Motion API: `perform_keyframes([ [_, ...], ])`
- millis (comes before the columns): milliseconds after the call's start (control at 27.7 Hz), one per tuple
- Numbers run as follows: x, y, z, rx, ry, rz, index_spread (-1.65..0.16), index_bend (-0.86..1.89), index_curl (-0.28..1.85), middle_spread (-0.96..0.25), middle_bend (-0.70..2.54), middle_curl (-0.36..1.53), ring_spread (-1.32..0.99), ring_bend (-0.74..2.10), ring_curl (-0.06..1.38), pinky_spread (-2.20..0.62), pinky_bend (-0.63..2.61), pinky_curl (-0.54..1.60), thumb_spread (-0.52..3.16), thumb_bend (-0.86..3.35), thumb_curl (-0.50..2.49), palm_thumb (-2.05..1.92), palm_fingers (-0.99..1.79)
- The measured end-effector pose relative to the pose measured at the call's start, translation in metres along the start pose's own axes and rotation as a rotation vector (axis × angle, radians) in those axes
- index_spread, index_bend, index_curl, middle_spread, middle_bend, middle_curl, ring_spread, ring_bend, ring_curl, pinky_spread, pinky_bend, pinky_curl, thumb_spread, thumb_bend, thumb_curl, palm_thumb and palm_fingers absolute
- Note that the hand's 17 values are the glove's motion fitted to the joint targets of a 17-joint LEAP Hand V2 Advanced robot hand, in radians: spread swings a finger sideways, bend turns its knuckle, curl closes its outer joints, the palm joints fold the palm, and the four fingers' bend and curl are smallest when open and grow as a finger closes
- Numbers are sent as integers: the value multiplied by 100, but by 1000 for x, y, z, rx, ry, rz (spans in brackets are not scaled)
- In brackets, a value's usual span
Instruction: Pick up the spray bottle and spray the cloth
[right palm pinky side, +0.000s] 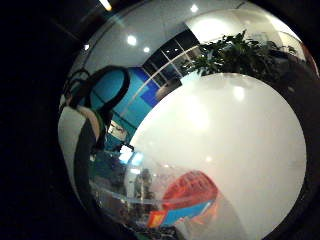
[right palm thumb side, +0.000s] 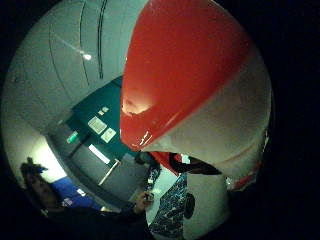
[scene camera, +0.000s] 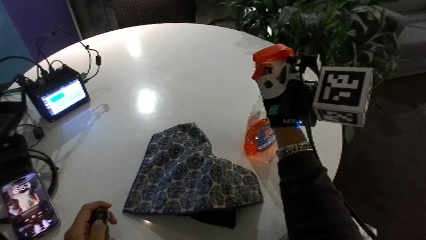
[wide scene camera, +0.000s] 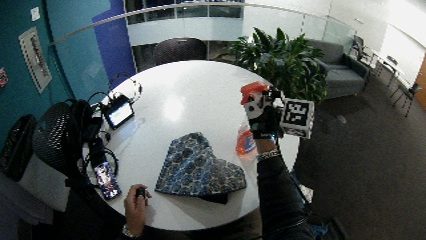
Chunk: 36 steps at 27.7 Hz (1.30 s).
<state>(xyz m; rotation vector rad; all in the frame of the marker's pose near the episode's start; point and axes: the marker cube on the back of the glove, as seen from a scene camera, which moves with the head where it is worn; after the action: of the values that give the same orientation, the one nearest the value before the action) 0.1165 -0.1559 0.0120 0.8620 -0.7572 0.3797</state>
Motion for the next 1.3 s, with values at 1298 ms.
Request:
perform_keyframes([
  [1298,-107,-43,-1,-18,893,-978,-28,30,55,-22,62,55,-23,72,49,-31,57,45,50,-3,67,92,139],
])
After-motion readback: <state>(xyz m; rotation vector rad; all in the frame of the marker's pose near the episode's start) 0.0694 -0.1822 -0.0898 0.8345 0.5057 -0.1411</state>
